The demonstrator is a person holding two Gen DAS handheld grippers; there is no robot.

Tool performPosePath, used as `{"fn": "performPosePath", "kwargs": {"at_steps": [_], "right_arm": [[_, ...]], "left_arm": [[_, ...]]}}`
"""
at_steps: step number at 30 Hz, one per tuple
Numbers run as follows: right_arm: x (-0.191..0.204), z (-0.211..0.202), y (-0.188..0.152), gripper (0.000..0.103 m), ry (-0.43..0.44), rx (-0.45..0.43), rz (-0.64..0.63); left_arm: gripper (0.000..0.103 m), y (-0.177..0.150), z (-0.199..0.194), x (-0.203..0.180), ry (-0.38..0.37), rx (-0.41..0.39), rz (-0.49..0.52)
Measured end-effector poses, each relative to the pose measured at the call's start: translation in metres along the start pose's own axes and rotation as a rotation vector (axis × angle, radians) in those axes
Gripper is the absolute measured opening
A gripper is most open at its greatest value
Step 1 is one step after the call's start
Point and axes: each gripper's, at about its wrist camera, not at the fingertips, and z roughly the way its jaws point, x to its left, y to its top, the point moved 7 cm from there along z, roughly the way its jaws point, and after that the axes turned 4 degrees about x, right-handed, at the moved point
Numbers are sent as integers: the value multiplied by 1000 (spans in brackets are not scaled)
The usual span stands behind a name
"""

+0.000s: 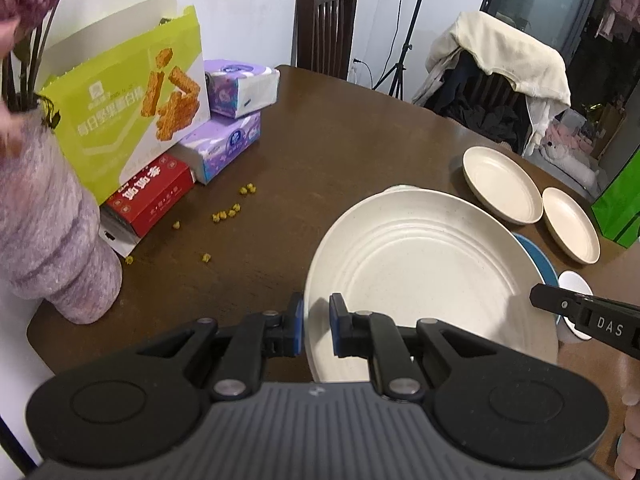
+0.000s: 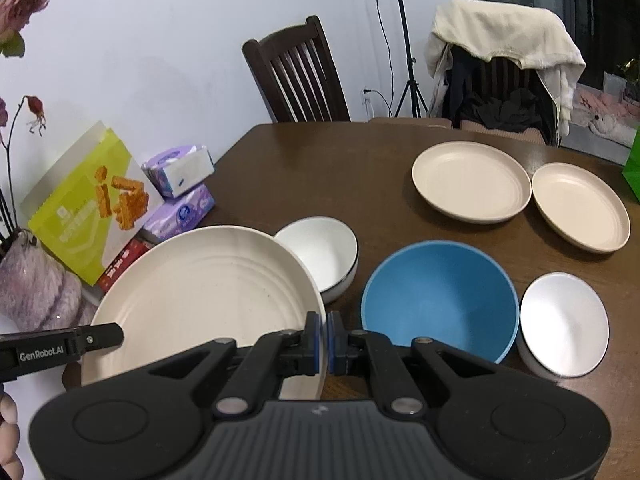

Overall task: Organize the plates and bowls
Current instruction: 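Lower the held cream plate onto the table beside the vase with both grippers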

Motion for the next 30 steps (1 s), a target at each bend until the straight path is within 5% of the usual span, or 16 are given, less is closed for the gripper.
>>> {"fn": "performPosePath", "kwargs": {"at_steps": [30], "right_arm": [[31, 60, -66, 5, -14, 127, -54]], "left_arm": [[13, -57, 43, 51, 60, 100, -6]]}}
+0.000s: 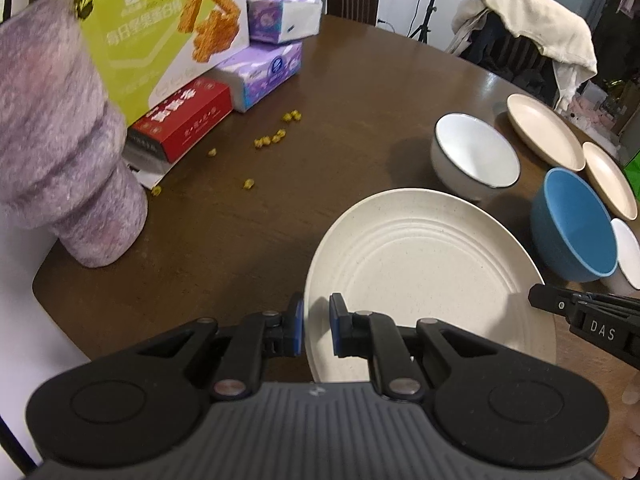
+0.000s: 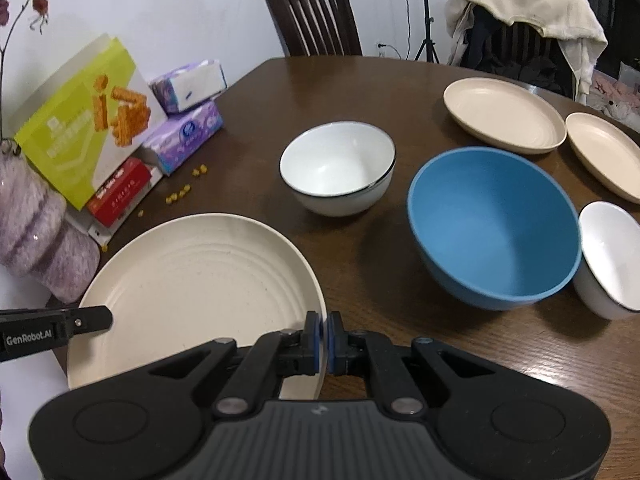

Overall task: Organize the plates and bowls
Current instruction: 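Lower the held cream plate onto the table beside the vase with both grippers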

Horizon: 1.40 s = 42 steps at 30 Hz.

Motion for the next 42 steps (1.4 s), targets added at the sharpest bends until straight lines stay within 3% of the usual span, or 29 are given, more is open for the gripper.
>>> {"fn": "performPosePath", "kwargs": {"at_steps": [23, 42], "right_arm": [[5, 45, -14, 5, -30, 69, -5], [-6, 47, -24, 5, -72, 71, -15]], "left_arm": [[13, -16, 43, 8, 23, 71, 16], [16, -32, 58, -8, 20, 126, 74]]}}
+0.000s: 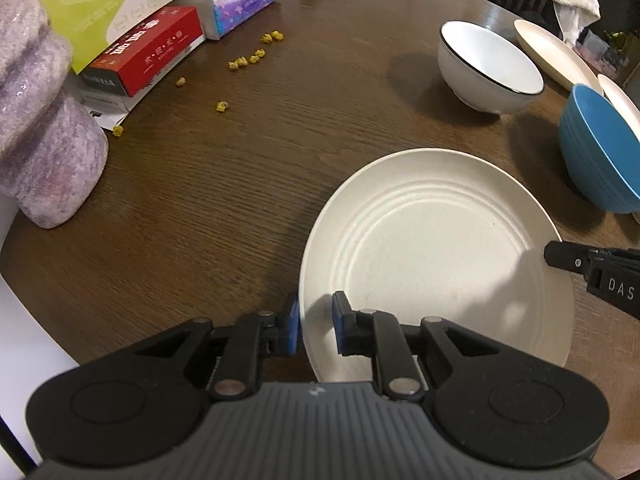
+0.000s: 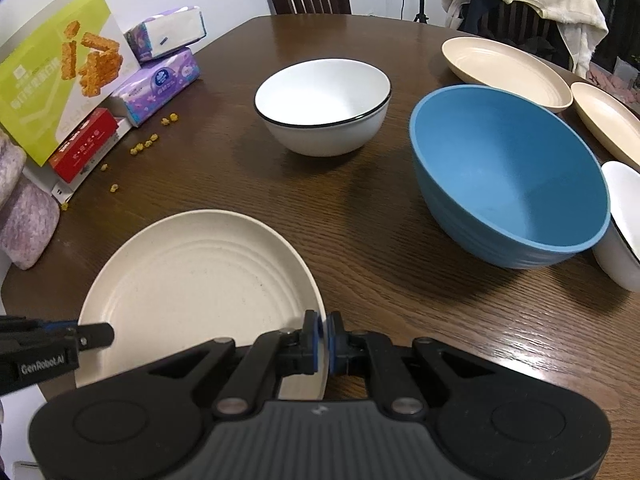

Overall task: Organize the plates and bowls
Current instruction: 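Lower the held cream plate onto the table beside the vase with both grippers, then open both grippers and pull them back from the plate rim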

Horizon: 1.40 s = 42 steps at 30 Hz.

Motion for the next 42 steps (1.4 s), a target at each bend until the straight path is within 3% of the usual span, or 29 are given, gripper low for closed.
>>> {"fn": "performPosePath", "kwargs": {"at_steps": [19, 22, 25, 27, 28, 30, 32, 35, 40, 42], "right_arm": [[-5, -4, -9, 7, -34, 15, 1], [-8, -5, -10, 10, -19, 22, 26], [-9, -13, -9, 12, -12, 8, 38], [-7, -24, -8, 18, 4, -15, 31], [-5, -30, -8, 25, 15, -27, 22], [-2, -43, -10, 41, 21, -49, -1], [1, -55, -14, 64, 26, -67, -23], [5, -71, -24, 82, 45, -73, -46], [1, -98, -46, 103, 44, -94, -28], [-5, -110, -53, 103, 36, -114, -1]], "left_arm": [[20, -5, -1, -4, -24, 0, 22], [32, -4, -6, -4, -34, -11, 24], [50, -2, -21, -2, -47, -58, 23], [65, 0, -35, 0, -59, -93, 26], [71, 0, -42, 0, -65, -109, 28], [94, -2, -54, 2, -69, -140, 32], [97, -6, -62, 3, -60, -156, 33], [98, -15, -71, 3, -73, -156, 42], [103, -40, -99, 10, -73, -230, 9], [103, -46, -109, 16, -73, -258, -17]]}}
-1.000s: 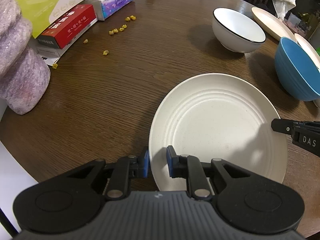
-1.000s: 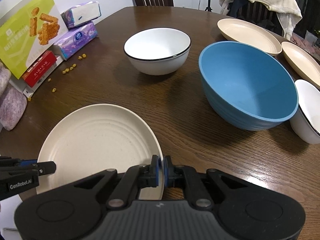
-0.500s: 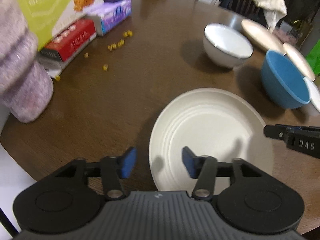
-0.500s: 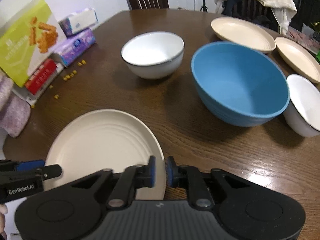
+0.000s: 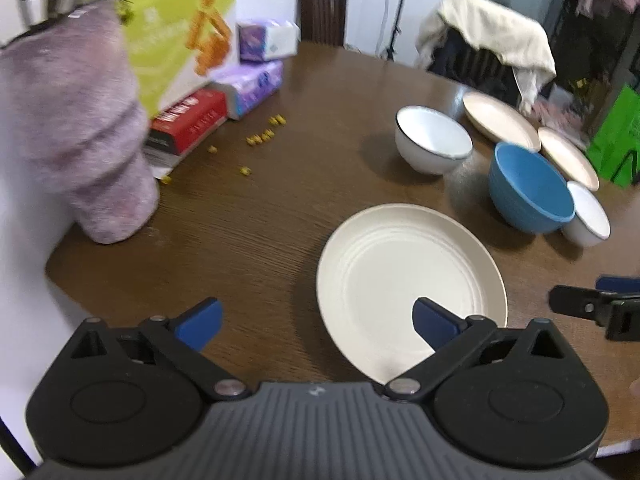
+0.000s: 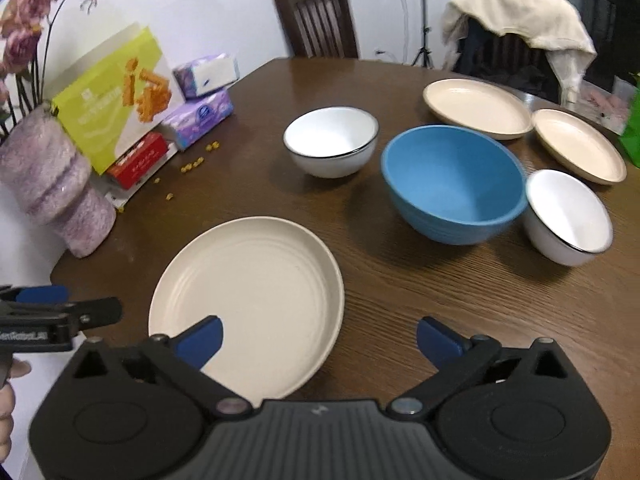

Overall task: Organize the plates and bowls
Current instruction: 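Open both grippers and pull them back from the plate rim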

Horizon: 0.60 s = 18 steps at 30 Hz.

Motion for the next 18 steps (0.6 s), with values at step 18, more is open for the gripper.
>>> {"fn": "performPosePath", "kwargs": {"at_steps": [18], "right_arm": [[-36, -44, -13, 103, -90, -60, 98]], "left_arm": [[103, 7, -15, -21, -87, -39, 1]]}}
